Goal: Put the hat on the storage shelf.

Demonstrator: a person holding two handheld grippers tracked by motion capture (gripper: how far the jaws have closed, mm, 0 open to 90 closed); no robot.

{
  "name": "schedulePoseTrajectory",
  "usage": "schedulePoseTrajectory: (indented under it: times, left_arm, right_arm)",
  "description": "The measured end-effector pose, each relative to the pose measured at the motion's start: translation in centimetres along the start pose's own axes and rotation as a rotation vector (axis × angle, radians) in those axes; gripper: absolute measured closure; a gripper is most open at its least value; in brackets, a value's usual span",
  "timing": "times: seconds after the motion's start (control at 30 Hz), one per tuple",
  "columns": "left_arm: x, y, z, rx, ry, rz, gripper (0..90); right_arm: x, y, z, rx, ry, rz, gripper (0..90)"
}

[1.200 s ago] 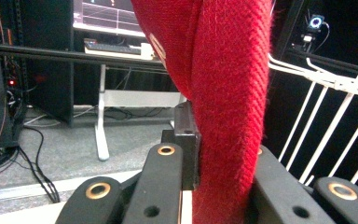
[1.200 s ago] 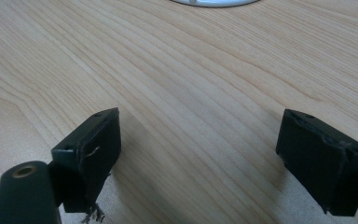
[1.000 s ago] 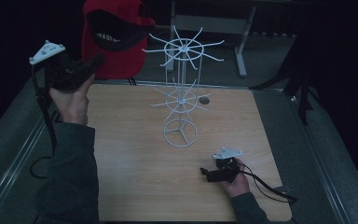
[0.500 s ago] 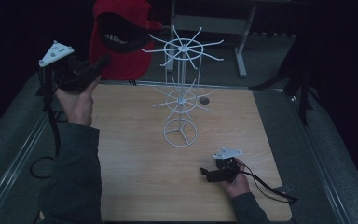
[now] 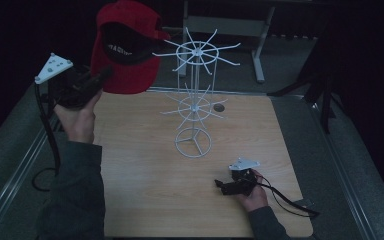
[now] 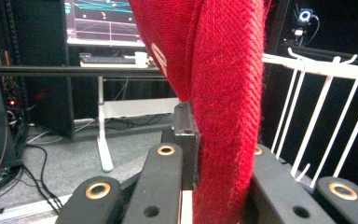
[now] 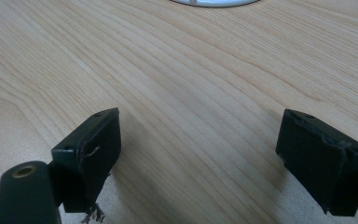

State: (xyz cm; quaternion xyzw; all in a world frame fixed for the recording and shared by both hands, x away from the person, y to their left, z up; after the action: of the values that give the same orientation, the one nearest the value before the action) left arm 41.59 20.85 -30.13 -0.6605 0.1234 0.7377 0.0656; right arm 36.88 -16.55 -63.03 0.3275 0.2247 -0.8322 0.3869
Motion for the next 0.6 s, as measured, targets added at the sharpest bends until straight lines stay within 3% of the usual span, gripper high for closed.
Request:
schedulePoseTrajectory:
  times: [0.23,0.6]
  left_arm:
    - [1.5,-0.1,0.3,0.008,0.000,0.014,85.4]
    - [5.3,-0.1,0.0,0.019,0.002,0.039,85.4]
  right_arm:
    - [0.0,0.0,0.0,0.001,0.000,0.000,13.6]
    - [0.0,0.0,0.0,0.001,0.000,0.000,13.6]
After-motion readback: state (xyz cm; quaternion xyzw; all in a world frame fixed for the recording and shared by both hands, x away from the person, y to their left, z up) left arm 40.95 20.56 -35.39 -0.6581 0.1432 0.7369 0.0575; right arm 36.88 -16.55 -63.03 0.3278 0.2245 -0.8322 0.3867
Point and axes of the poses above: each handheld gripper's, and its own axes: z roughly backward along the jaws, x roughly out of its underside, y roughly to its right, the point moved 9 cm from there along -z, roughly forward along the jaws, and after that the axes turned 11 degrees about -x, right-handed, at the moved point
